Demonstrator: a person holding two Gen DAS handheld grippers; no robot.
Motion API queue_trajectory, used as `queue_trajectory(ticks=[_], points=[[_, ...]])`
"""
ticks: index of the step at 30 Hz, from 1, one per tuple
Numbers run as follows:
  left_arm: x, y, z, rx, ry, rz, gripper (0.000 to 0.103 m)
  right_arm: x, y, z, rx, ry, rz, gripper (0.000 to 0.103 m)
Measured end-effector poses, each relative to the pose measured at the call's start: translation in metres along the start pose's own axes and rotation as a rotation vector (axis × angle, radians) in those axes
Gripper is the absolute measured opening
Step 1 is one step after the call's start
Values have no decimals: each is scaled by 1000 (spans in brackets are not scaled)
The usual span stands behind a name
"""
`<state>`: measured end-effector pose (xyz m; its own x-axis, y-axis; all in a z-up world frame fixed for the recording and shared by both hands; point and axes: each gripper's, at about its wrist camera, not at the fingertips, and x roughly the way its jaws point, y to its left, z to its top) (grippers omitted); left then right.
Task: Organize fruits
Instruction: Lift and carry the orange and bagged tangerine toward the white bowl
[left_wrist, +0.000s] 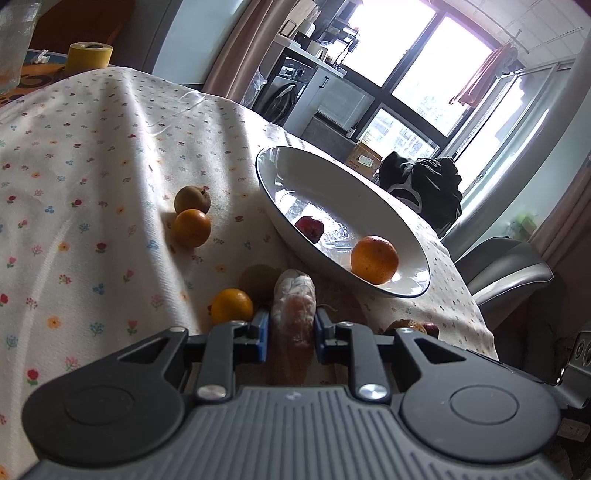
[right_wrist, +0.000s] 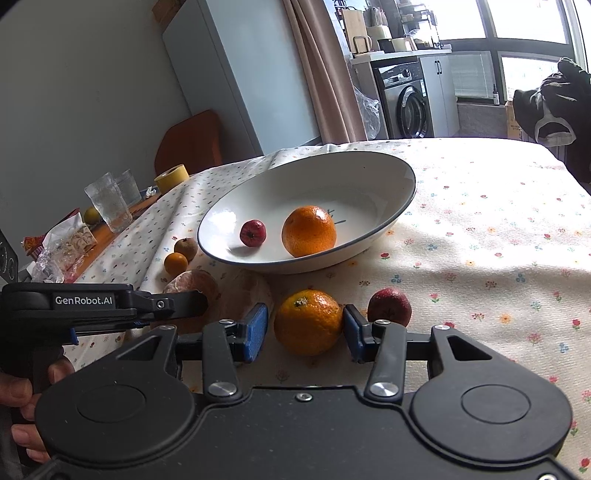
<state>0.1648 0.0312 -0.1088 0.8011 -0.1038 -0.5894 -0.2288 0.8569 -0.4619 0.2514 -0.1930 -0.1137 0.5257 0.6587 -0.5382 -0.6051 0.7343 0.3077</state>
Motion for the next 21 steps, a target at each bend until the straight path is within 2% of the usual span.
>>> queue_trajectory(ticks=[1,3,21], points=[[0,-1,0,2,0,7,22,0,0,0,3,0,2,38],[-1,-2,0,1,2,16,21,-1,-3,0,22,-1,13,38],[-41,-8,8,10,-82,-13,21,-26,20,14,-31,-52,36,37]])
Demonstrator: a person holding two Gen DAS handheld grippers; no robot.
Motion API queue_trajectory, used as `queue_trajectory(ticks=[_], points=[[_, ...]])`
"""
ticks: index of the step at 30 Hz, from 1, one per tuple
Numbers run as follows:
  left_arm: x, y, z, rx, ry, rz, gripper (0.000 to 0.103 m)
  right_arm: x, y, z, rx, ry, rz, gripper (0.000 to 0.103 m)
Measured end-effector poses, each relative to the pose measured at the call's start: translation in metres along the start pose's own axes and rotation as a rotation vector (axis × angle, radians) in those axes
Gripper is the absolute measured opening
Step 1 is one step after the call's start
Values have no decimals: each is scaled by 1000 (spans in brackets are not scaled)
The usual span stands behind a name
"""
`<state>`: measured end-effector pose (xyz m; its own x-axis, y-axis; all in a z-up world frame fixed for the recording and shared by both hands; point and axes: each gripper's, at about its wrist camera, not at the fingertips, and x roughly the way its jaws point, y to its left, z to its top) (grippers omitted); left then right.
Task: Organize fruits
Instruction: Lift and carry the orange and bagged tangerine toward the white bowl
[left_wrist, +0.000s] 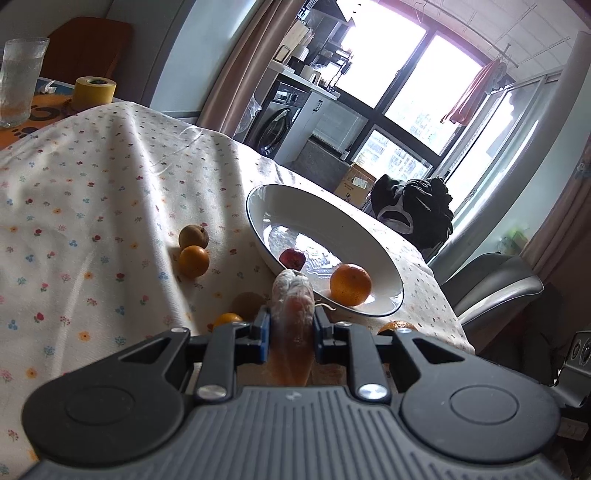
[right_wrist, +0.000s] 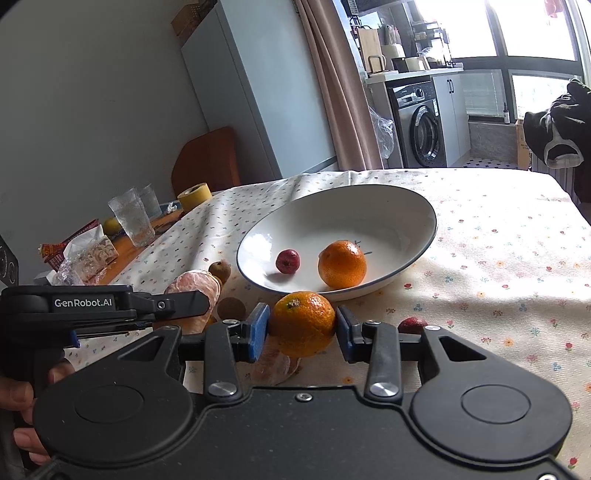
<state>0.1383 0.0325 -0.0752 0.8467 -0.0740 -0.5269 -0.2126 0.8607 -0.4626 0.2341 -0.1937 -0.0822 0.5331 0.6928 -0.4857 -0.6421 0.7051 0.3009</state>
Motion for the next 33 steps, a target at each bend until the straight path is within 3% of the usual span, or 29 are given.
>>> queue_trajectory(ticks=[18,33], points=[[-9,-2,15,20,-47,15,21,-3,7,19,-27,-32,0,37],[17,-11,39,56,-46,14,21,17,-12,38,3,-52,-10,37]])
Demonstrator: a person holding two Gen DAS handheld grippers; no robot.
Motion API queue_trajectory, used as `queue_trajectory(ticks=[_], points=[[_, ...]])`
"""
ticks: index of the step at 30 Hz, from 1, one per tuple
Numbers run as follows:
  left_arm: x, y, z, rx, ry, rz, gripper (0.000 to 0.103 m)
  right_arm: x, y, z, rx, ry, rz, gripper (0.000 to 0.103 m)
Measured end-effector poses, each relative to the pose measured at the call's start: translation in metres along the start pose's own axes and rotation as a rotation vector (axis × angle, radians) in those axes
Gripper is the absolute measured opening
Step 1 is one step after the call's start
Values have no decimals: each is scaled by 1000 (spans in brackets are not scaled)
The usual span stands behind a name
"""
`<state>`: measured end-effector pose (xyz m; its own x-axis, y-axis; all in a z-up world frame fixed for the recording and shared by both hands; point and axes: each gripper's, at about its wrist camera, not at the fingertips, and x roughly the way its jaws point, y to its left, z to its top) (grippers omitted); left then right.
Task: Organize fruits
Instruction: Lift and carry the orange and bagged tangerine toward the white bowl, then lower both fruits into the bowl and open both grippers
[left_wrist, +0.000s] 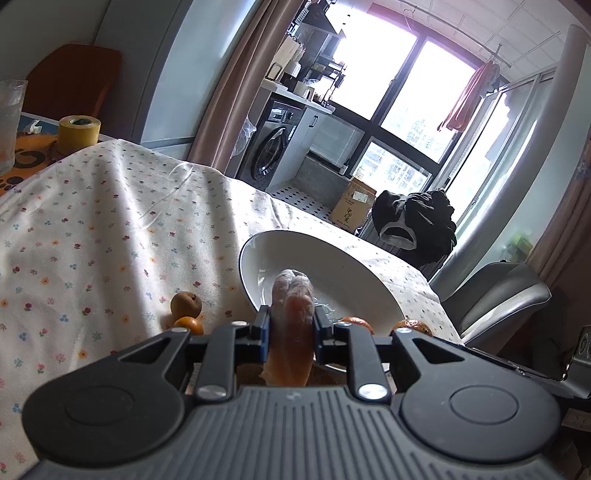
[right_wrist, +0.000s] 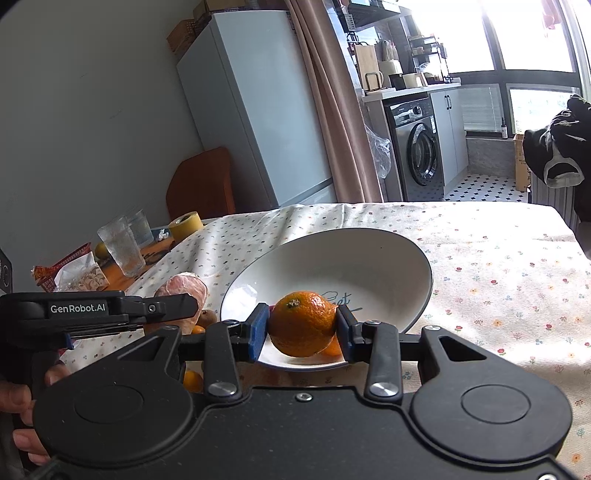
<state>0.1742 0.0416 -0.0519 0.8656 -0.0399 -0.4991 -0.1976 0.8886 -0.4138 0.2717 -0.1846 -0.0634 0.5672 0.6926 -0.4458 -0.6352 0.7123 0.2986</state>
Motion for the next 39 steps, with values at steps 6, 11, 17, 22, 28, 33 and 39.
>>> queue_trajectory(ticks=[6,11,17,22,28,33,39], points=[[17,-1,7,-4,12,-2,21,8,-7,6,10,-5,-3,37],[33,-3,14,-7,22,-4,21,13,-15,12,23,-14,-10,37],[50,-9,21,-5,35,-10,21,18,-27,15,51,-20,-21,37],[62,-8,24,-22,43,4,22,20,-36,15,70,-21,-30,37],[62,-3,23,-31,34,43,33,22,-39,13,83,-15,-33,37],[55,0,24,-36,20,53,37,23,-37,17,80,-17,-33,37],[45,3,23,-41,10,65,49,23,-36,24,72,-24,-31,37]])
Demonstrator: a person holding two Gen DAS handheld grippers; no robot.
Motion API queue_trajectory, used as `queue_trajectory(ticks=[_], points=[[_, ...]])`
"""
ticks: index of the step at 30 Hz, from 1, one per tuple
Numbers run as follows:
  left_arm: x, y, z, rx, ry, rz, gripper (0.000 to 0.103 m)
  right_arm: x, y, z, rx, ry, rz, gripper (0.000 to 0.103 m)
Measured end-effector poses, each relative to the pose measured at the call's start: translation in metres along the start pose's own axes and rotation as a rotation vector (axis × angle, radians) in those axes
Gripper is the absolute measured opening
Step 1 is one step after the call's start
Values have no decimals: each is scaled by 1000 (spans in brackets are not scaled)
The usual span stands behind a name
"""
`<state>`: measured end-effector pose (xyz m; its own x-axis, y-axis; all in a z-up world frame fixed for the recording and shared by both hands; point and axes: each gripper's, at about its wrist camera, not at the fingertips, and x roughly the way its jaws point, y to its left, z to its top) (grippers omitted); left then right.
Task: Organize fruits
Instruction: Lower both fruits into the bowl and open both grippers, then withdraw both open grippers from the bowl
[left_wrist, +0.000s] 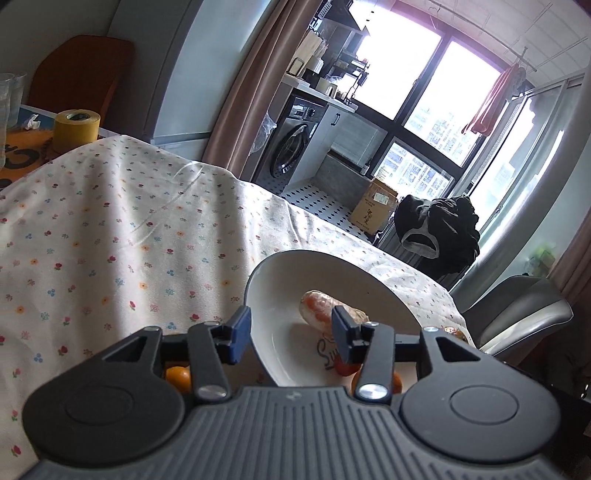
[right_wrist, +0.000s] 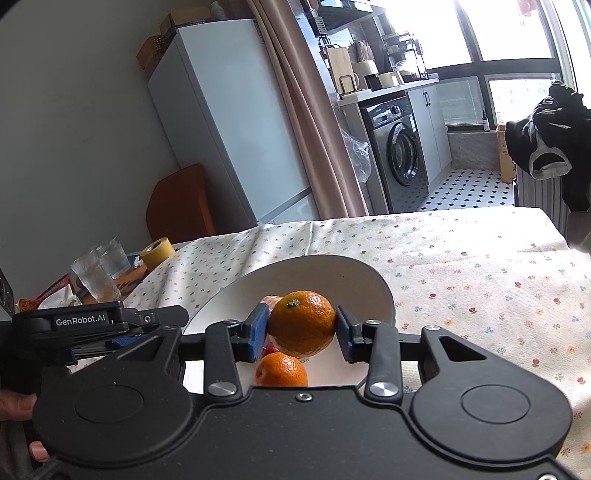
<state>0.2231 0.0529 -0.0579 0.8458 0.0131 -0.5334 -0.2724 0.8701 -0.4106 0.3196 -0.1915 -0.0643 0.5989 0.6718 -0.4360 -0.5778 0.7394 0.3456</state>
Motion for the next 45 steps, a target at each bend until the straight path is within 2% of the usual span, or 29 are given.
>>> queue_trajectory(ticks=[3,5,7,13,16,20,23,25,28,33,39,45], points=[[-5,2,-1,7,-6,6,51,3,2,3,-4,-1,-2,37],[-8,3,-1,8,-7,14,55,3,3,4,-1,-6,-6,42],[-12,4,-3,7,-13,16,61,0,3,4,9,-26,-23,55],[-24,9,-4,15,-36,24,81,-9,3,3,13,-34,-40,57],[-28,10,-4,21,-38,35,83,-12,6,1,15,-34,-49,65],[-36,11,-6,31,-44,44,85,-17,11,-3,13,-33,-45,70],[-42,13,-8,26,-46,54,87,-23,15,-6,12,-31,-40,80],[-47,14,-10,23,-48,57,88,-28,18,-8,6,-42,-44,92],[-56,14,-14,23,-60,66,89,-35,22,-12,-5,-49,-51,100],[-72,15,-22,33,-84,82,92,-43,27,-17,-28,-40,-39,103],[-84,16,-27,52,-74,66,93,-54,33,-21,-38,-51,-56,103],[-93,16,-31,70,-70,85,94,-62,38,-25,-48,-47,-60,103]])
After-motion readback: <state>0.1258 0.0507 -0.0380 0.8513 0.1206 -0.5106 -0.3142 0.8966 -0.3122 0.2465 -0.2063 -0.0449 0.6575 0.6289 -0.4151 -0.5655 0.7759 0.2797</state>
